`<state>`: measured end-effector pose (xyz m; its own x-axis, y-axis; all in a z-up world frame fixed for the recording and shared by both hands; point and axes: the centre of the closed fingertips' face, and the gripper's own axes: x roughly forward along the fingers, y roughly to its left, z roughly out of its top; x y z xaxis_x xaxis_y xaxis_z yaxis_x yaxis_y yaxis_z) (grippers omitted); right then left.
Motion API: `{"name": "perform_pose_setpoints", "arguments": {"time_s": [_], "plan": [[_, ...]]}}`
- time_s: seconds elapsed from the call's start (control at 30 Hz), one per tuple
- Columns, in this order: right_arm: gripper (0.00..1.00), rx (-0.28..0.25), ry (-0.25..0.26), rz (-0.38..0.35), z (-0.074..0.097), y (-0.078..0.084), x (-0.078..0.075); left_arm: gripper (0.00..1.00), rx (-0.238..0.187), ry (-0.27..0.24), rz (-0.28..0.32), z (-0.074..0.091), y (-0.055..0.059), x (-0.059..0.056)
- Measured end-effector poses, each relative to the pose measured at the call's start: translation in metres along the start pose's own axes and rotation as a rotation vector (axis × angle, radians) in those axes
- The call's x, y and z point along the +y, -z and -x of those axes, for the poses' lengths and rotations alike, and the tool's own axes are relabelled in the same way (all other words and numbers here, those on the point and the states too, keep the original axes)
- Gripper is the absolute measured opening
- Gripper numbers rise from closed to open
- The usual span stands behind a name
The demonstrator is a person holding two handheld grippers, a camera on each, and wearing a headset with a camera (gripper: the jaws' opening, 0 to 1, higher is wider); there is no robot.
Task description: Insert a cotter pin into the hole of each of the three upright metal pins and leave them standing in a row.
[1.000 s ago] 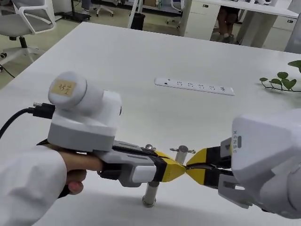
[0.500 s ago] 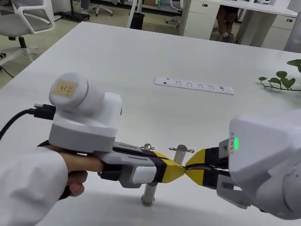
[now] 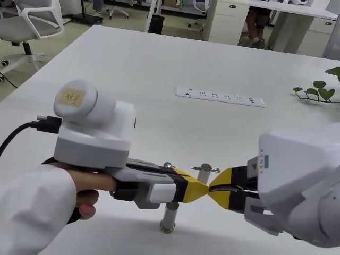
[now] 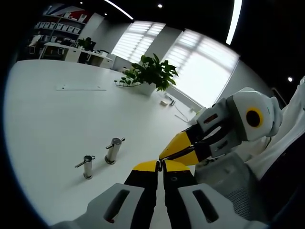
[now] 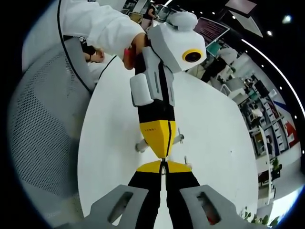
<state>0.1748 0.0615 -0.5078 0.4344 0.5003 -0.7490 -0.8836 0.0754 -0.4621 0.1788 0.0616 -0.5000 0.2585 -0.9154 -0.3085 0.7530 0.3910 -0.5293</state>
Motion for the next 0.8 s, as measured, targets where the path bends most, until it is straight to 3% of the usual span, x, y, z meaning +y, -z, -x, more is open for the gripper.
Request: {"name": "perform_pose_setpoints", "arguments": {"time_s": [0.13, 0.37, 0.8], "plan": [[0.0, -0.008, -0.006, -0.005, 0.0003, -0.0014, 0.0015, 0.0, 0.008, 0.021, 0.009, 0.0013, 0.0011, -0.0017], [0.0, -0.003, -0.003, -0.003, -0.001, -0.0007, 0.0003, 0.0, 0.012, 0.008, 0.064, 0.0006, 0.0011, 0.0008], [0.0, -0.011, 0.001, -0.02, -0.0009, -0.0008, -0.0002, 0.0, 0.017, 0.001, 0.074, 0.0011, 0.0012, -0.0003]]}}
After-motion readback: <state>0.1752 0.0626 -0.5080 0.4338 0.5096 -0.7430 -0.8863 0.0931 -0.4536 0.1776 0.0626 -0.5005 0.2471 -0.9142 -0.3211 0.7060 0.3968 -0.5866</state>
